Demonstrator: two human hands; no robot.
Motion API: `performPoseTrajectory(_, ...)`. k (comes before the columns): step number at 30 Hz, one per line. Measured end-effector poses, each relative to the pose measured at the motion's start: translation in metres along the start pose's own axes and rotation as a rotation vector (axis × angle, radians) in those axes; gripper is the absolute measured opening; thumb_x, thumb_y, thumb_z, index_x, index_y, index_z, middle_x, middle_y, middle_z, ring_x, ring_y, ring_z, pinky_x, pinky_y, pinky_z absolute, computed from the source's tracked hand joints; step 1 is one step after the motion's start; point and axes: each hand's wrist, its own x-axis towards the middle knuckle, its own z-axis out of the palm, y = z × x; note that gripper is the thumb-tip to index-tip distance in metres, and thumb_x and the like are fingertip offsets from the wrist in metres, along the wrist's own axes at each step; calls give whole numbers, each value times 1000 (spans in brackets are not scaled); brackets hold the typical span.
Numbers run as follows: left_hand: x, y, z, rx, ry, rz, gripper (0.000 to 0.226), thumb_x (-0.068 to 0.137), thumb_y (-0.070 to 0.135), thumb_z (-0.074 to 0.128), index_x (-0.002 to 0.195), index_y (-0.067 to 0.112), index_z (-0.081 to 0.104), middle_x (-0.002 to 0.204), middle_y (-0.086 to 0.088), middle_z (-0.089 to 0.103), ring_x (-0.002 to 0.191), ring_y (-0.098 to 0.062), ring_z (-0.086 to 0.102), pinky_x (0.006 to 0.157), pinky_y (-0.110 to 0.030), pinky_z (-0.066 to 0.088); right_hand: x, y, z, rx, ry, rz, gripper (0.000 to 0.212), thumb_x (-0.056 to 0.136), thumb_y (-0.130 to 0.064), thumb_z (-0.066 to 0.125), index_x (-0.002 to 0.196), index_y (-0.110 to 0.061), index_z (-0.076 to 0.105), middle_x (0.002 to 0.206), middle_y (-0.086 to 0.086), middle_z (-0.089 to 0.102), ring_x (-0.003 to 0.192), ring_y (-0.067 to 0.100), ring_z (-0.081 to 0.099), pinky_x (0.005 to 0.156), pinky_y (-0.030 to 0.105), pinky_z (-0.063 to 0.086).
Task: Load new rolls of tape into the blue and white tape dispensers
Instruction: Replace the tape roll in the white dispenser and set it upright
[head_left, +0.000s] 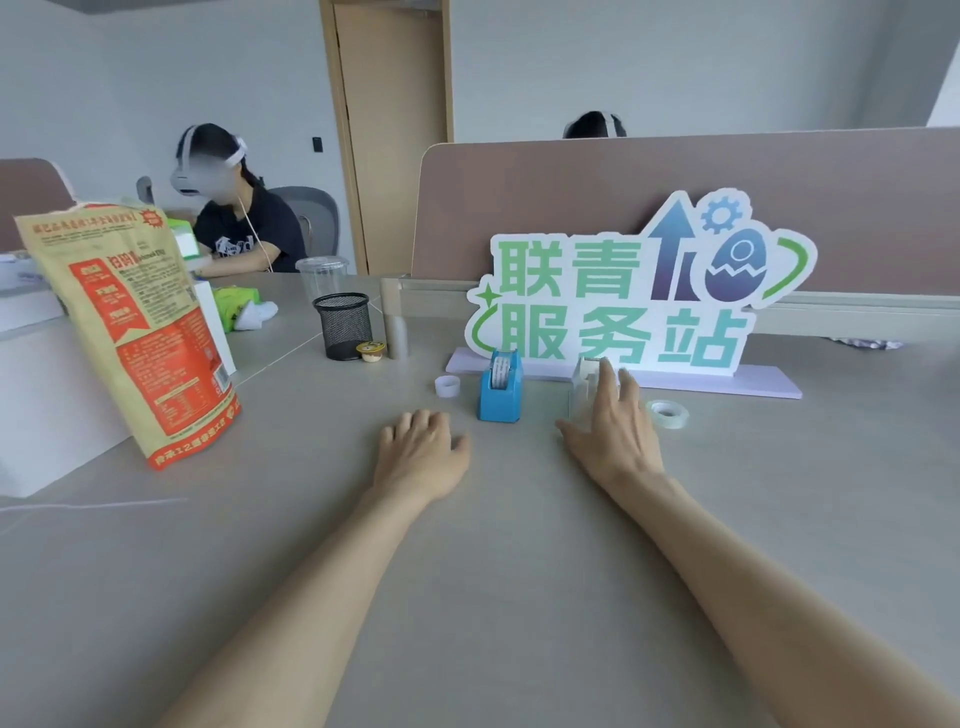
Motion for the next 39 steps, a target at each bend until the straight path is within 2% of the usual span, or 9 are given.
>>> performPoseTrajectory(4,-32,3,-8,-84,-14,86,40,99,32,34,134,17,46,143,-2,46,133,-23,37,108,-33,28,-2,-1,-8,170,21,165,55,92,-43,48,137,-15,32,127,20,53,110,41,55,81,41,41)
performPoseTrajectory(7,-50,4,-12,-136,-9,162,38,98,29,35,134,19,47,143,1,47,132,-20,39,108,-32,30,-18,-2,-21,190,44,174,51,87,-65,39,106,-18,46,112,15,63,105,36,58,78,37,35)
performPoseTrajectory(10,-66,7,-17,-185,2,236,35,97,27,39,128,19,52,138,2,51,128,-20,43,105,-32,36,-48,2,-41,160,-11,96,41,86,-58,47,89,-18,49,102,10,64,100,35,59,81,38,44)
performPoseTrajectory(16,-89,8,-25,-338,-65,335,41,95,28,50,135,20,47,142,5,49,133,-14,43,106,-28,35,-90,23,-61,210,-151,37,54,69,-46,68,119,-31,51,112,-4,65,101,21,64,86,37,53)
performPoseTrajectory(22,-87,7,-32,-768,-218,207,59,84,36,69,137,24,46,139,10,53,124,-4,49,103,-24,36,-109,24,-71,419,-279,-10,54,65,-25,78,113,-36,55,102,-9,69,93,12,67,75,26,55)
performPoseTrajectory(25,-92,14,-39,-869,-289,188,59,82,57,53,133,28,53,132,14,59,121,-2,53,108,-26,38,-110,25,-73,479,-351,-66,55,66,-15,79,113,-33,58,105,-8,69,98,14,68,80,29,56)
performPoseTrajectory(28,-100,26,-48,-969,-292,102,40,103,39,30,115,24,65,107,13,69,97,0,63,83,-2,40,-110,27,-74,495,-387,-102,59,61,-21,77,115,-35,58,106,-8,70,100,13,67,88,38,56)
performPoseTrajectory(33,-102,27,-47,-816,-200,100,36,98,35,38,105,21,70,105,1,73,107,-21,63,97,-34,45,-120,26,-74,392,-339,-168,78,68,-26,71,138,-38,40,126,-12,61,116,11,59,101,32,47)
performPoseTrajectory(39,-102,23,-51,-730,-176,78,25,94,30,52,106,27,74,98,9,75,97,-15,67,94,-33,50,-123,21,-75,371,-157,-264,66,77,-3,61,137,-29,49,128,-21,57,109,-21,48,93,-2,32)
